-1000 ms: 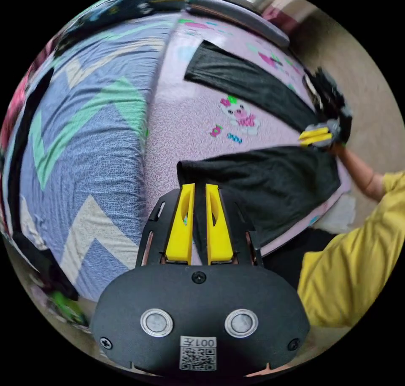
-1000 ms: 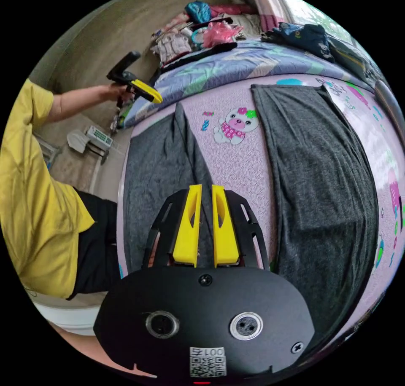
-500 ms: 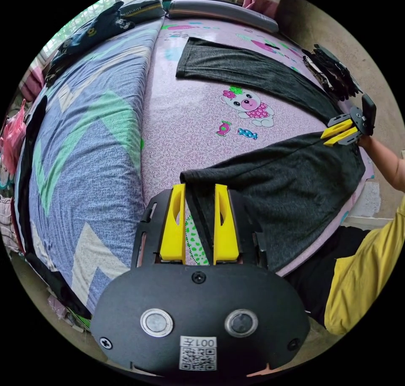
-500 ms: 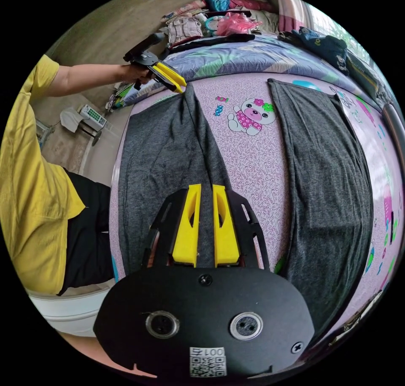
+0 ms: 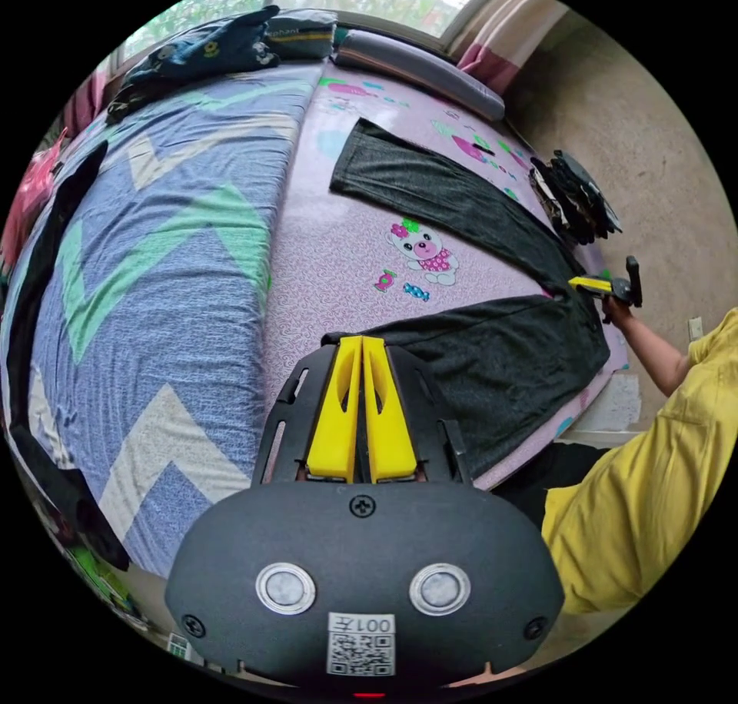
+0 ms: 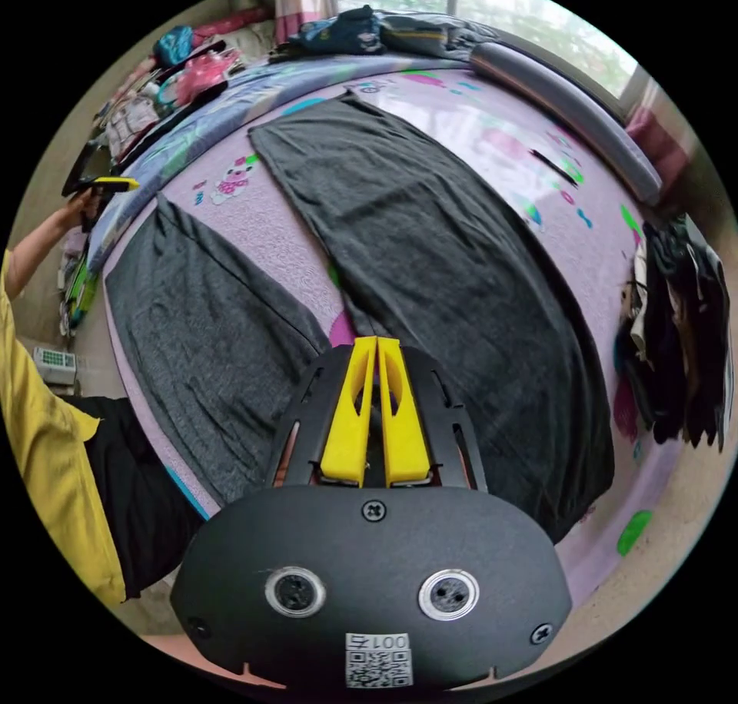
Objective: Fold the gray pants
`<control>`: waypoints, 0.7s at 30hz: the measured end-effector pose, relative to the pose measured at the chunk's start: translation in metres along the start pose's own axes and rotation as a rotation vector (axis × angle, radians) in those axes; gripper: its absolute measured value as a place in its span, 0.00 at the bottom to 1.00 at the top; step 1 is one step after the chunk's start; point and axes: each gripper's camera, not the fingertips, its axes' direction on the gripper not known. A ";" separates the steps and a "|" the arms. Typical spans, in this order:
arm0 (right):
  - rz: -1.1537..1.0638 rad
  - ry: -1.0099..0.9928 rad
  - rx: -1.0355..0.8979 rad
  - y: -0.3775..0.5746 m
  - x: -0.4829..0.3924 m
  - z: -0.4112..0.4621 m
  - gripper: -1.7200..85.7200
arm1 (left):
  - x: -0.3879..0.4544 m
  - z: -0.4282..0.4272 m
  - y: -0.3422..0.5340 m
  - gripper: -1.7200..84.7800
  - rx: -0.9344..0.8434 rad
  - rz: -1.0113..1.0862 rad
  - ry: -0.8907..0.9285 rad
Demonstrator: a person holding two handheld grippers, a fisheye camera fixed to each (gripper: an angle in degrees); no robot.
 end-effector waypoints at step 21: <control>-0.525 -0.072 -0.132 -0.015 -0.087 0.015 0.06 | -0.013 0.029 -0.039 0.09 -0.193 0.054 -0.012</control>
